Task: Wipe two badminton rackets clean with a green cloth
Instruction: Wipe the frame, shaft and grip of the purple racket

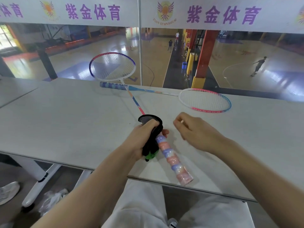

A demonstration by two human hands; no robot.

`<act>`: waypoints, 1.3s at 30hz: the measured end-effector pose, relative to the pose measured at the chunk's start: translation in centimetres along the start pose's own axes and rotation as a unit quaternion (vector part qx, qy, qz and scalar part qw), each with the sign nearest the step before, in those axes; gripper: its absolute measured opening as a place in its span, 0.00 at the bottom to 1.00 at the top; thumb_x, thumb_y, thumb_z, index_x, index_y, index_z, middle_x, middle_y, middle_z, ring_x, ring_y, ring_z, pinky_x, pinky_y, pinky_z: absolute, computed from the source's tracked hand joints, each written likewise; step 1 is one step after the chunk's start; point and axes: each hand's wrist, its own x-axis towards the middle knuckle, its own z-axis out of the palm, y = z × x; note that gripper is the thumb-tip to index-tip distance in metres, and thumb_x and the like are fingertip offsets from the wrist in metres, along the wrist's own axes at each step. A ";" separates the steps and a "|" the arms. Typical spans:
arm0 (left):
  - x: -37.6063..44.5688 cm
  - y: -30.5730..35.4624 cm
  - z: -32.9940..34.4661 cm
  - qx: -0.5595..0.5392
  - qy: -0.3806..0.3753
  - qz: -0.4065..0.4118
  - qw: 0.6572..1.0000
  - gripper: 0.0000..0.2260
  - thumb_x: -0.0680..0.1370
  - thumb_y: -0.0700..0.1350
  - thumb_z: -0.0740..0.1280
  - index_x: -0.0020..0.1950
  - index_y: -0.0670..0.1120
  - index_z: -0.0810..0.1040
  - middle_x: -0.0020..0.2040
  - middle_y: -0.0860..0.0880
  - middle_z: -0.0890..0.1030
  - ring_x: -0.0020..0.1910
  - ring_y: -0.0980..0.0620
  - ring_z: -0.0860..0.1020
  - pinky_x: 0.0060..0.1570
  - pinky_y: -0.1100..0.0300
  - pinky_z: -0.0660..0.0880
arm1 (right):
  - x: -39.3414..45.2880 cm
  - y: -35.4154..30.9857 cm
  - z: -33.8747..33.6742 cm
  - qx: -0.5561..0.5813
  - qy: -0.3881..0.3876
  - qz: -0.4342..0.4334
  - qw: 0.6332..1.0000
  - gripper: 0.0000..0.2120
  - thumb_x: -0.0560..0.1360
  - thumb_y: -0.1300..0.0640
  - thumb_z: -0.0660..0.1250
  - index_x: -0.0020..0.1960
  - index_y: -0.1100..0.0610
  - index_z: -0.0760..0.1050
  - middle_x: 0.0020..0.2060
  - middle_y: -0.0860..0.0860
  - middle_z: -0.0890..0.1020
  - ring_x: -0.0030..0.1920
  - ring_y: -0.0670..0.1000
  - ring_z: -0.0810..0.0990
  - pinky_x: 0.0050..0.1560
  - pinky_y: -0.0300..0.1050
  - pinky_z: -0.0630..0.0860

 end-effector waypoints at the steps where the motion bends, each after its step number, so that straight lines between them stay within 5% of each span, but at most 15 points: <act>1: -0.4 -0.2 -0.1 0.003 -0.009 -0.005 1.000 0.09 0.77 0.45 0.64 0.49 0.40 0.77 0.47 0.43 0.86 0.45 0.46 0.80 0.49 0.53 0.74 | 0.1 0.1 -0.2 -0.003 0.017 -0.004 1.000 0.09 0.82 0.43 0.55 0.51 0.48 0.69 0.38 0.46 0.79 0.39 0.49 0.77 0.41 0.48 0.75; 6: -2.3 -1.1 -0.1 0.041 -0.070 -0.020 0.996 0.10 0.78 0.44 0.63 0.54 0.39 0.76 0.48 0.42 0.86 0.46 0.47 0.82 0.56 0.51 0.77 | 0.7 -0.1 -0.2 -0.043 0.070 -0.047 0.995 0.05 0.81 0.54 0.60 0.56 0.47 0.67 0.41 0.46 0.78 0.40 0.47 0.77 0.37 0.41 0.73; 11: -3.9 -1.5 0.3 0.110 -0.130 -0.024 0.985 0.12 0.79 0.45 0.63 0.55 0.38 0.77 0.48 0.43 0.86 0.46 0.49 0.83 0.59 0.50 0.76 | 1.9 0.1 -0.3 -0.152 0.119 -0.174 0.966 0.16 0.79 0.57 0.62 0.66 0.49 0.69 0.59 0.48 0.75 0.59 0.49 0.72 0.59 0.44 0.71; 18: -4.8 -1.4 0.2 0.201 -0.204 -0.038 0.957 0.10 0.79 0.43 0.61 0.51 0.37 0.78 0.46 0.42 0.85 0.42 0.50 0.82 0.47 0.56 0.79 | 2.7 -0.7 -0.3 -0.345 0.069 -0.364 0.862 0.23 0.69 0.65 0.63 0.64 0.54 0.77 0.65 0.55 0.76 0.67 0.58 0.72 0.66 0.54 0.67; 21: -4.3 -0.5 0.1 0.252 -0.239 -0.043 0.937 0.10 0.79 0.42 0.61 0.50 0.37 0.78 0.46 0.42 0.85 0.43 0.49 0.82 0.47 0.56 0.78 | 2.7 -0.4 -0.3 -0.332 0.038 -0.376 0.864 0.19 0.71 0.61 0.55 0.54 0.56 0.81 0.49 0.51 0.82 0.55 0.56 0.77 0.60 0.50 0.70; 25: -3.4 0.4 0.2 0.319 -0.264 -0.042 0.909 0.10 0.80 0.41 0.61 0.48 0.37 0.79 0.45 0.43 0.85 0.43 0.49 0.82 0.50 0.54 0.78 | 2.3 0.6 -0.8 -0.332 0.023 -0.365 0.870 0.13 0.72 0.59 0.54 0.43 0.56 0.78 0.34 0.49 0.76 0.38 0.52 0.70 0.44 0.48 0.69; 28: -2.7 1.3 0.0 0.378 -0.293 -0.037 0.878 0.11 0.78 0.43 0.62 0.46 0.37 0.80 0.44 0.44 0.85 0.41 0.50 0.82 0.50 0.55 0.79 | 1.6 1.3 -1.5 -0.324 0.011 -0.362 0.874 0.07 0.71 0.55 0.57 0.36 0.55 0.71 0.30 0.48 0.71 0.33 0.51 0.66 0.38 0.47 0.63; 33: -1.3 3.3 0.2 0.461 -0.356 -0.049 0.811 0.10 0.78 0.42 0.63 0.46 0.38 0.81 0.46 0.43 0.85 0.43 0.50 0.82 0.53 0.53 0.78 | 0.6 2.9 -2.1 -0.320 0.026 -0.384 0.866 0.15 0.76 0.48 0.58 0.34 0.52 0.59 0.25 0.46 0.63 0.26 0.51 0.63 0.28 0.47 0.64; 39: 0.9 5.6 1.6 0.590 -0.333 -0.021 0.735 0.10 0.77 0.45 0.67 0.48 0.39 0.82 0.43 0.50 0.85 0.38 0.52 0.79 0.45 0.59 0.76 | 1.8 5.0 -1.6 -0.344 -0.023 -0.322 0.882 0.21 0.78 0.38 0.42 0.39 0.52 0.63 0.30 0.51 0.78 0.27 0.53 0.70 0.29 0.46 0.66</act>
